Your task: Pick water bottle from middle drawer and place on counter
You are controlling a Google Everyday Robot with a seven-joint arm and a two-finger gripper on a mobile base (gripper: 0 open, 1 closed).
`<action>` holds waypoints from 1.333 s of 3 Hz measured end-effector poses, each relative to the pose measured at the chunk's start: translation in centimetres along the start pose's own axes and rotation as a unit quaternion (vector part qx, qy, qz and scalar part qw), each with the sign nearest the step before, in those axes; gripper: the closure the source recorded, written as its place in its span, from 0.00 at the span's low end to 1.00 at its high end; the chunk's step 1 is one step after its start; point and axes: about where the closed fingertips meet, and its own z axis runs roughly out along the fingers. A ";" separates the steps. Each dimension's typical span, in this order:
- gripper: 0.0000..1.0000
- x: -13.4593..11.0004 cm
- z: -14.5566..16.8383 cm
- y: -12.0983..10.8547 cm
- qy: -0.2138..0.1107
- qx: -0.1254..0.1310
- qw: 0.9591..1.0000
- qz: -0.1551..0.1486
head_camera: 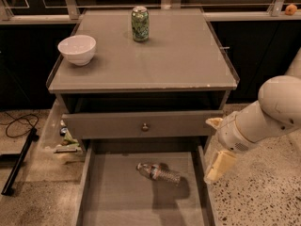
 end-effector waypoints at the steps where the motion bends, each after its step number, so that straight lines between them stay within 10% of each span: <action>1: 0.00 0.0 0.0 0.0 0.000 0.000 1.000 0.000; 4: 0.00 2.3 10.5 8.0 -0.095 -0.034 0.991 0.085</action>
Offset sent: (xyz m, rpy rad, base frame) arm -0.0301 0.0168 -0.0435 0.1238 0.0495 -0.0315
